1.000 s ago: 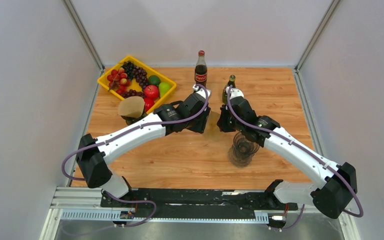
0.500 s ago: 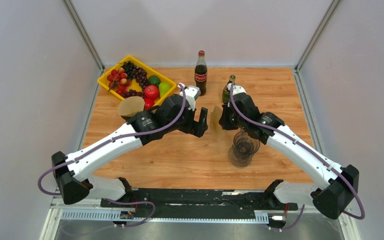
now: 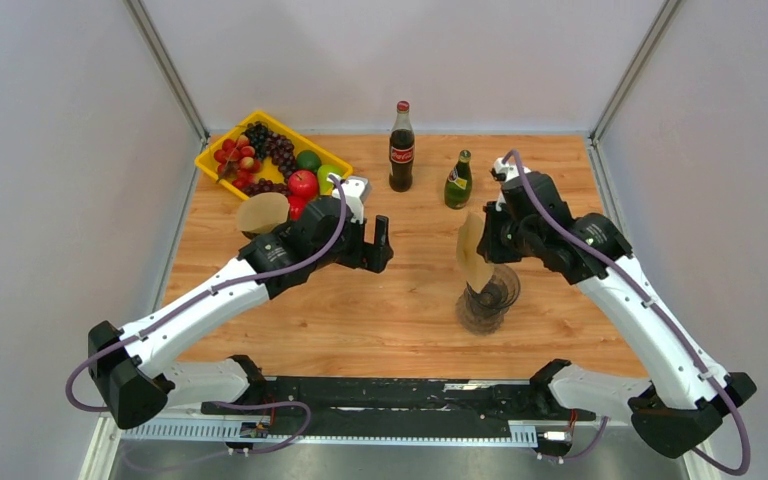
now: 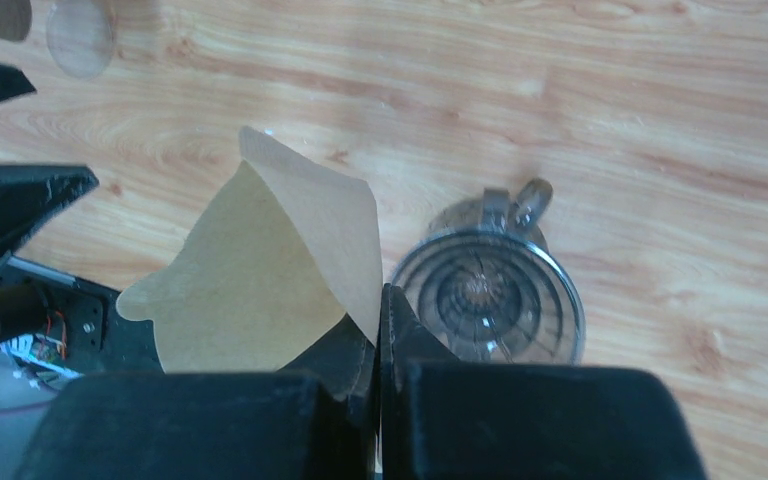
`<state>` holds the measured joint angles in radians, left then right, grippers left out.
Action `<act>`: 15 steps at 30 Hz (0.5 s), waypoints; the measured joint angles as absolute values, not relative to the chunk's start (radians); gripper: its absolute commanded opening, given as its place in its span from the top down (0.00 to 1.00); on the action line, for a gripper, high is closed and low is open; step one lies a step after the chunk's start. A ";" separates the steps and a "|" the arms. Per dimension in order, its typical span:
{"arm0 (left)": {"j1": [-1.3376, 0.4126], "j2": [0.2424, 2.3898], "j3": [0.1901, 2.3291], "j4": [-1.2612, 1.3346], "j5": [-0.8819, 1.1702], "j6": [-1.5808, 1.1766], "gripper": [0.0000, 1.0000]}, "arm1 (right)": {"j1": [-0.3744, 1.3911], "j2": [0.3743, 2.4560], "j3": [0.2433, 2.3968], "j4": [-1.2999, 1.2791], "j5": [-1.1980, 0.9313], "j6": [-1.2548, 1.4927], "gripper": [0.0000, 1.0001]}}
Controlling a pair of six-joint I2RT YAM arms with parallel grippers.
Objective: Place the coffee filter in the dripper
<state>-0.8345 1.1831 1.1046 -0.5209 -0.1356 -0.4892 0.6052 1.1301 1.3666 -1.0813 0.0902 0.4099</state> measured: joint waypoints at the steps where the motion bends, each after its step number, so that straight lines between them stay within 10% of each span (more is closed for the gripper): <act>1: -0.834 1.182 1.100 -0.517 -0.133 -0.489 0.00 | 0.605 1.124 1.387 -1.119 0.089 0.408 1.00; 15: -0.827 1.180 1.091 -0.485 -0.114 -0.488 0.00 | 0.571 1.079 1.323 -1.366 0.096 0.389 1.00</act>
<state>-0.8268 1.1805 1.0908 -0.4850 -0.1139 -0.4885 0.5709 1.0786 1.3228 -1.3663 0.0956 0.3893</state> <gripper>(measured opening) 0.998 0.004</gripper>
